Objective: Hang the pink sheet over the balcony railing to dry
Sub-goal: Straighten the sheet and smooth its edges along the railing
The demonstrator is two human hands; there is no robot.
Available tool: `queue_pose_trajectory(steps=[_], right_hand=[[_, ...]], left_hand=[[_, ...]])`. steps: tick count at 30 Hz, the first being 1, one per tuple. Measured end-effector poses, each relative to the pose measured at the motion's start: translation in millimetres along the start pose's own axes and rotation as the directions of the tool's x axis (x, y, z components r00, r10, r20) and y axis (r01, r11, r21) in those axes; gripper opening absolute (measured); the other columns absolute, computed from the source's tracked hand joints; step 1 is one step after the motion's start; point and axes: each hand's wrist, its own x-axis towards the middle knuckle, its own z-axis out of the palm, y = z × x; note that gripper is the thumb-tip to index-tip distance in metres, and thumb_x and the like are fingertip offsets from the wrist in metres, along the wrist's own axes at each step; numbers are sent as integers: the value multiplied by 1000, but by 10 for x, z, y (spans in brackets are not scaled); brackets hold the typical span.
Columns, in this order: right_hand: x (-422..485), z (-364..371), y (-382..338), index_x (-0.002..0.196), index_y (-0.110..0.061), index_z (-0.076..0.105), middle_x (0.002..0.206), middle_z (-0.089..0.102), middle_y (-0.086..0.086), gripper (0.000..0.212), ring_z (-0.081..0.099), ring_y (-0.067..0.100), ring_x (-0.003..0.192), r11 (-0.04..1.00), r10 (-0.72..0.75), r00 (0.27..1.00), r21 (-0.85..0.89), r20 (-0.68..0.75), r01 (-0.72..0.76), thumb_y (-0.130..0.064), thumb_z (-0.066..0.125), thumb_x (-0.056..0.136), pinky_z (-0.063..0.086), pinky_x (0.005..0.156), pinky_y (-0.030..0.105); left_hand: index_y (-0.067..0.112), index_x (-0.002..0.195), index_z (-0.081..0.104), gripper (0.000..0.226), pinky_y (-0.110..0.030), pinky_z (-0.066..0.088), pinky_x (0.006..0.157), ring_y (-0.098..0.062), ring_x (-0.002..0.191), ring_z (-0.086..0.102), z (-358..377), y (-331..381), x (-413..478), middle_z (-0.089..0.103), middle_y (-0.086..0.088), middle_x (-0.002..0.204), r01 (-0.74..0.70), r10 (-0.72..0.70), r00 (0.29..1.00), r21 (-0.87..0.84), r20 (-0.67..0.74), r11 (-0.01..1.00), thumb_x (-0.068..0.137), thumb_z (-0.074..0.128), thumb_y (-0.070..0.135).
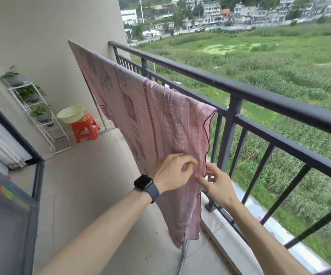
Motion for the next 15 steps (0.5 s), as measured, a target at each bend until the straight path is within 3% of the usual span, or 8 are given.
queue_pose_trajectory(steps=[2,4,5,7,10,13,15], right_hand=[[6,95,-14,105,-31,66,101,71,-18,37,65,-1,91,996,6,997,-92,-74,-13,-56,75,80,45,75,10],[16,182,-29,94,-24,66,90,71,-14,30,64,-1,85,984,-14,987,-176,-158,-14,-53,70,86,49,74,19],[12,211,-37,91,-23,66,86,71,-12,25,65,-1,83,976,-31,981,-217,-189,-11,-47,67,91,52,74,27],[-15,244,-27,88,-21,67,83,72,-11,16,65,0,81,970,-48,978,-241,-203,-3,-35,64,96,55,75,36],[-88,240,14,87,-19,69,79,71,-9,12,66,3,79,985,-30,977,-171,-210,-6,-30,70,92,55,76,38],[-124,184,56,84,-20,68,79,71,-9,19,66,4,79,986,-11,965,-161,-262,-33,-38,73,89,54,74,30],[-121,164,67,81,-22,63,78,69,-11,25,63,0,78,984,11,968,-168,-252,-55,-45,73,87,49,71,21]], left_hand=[[27,108,67,20,-35,56,70,-10,82,62,-248,24,23,69,8,96,-99,113,973,82,-200,992,90,59,23],[16,111,64,26,-35,55,71,-16,89,62,-531,59,119,65,1,102,-195,288,849,245,-442,950,84,65,19],[12,116,62,36,-36,53,79,-21,99,60,-685,95,215,62,-5,111,-228,362,790,310,-495,923,82,67,21],[12,131,54,57,-39,43,97,-26,116,52,-986,207,464,55,-9,128,-264,424,793,381,-437,886,80,69,31],[30,133,56,58,-42,38,105,-20,127,47,-1275,411,807,58,3,133,-275,366,916,405,-166,872,81,67,53],[32,101,75,31,-38,50,88,-11,98,63,-1366,526,1020,72,8,99,-347,366,930,260,-29,901,85,66,56],[30,91,77,27,-24,51,73,1,80,62,-1352,603,1110,71,15,83,-363,370,929,164,-18,917,85,68,55]])
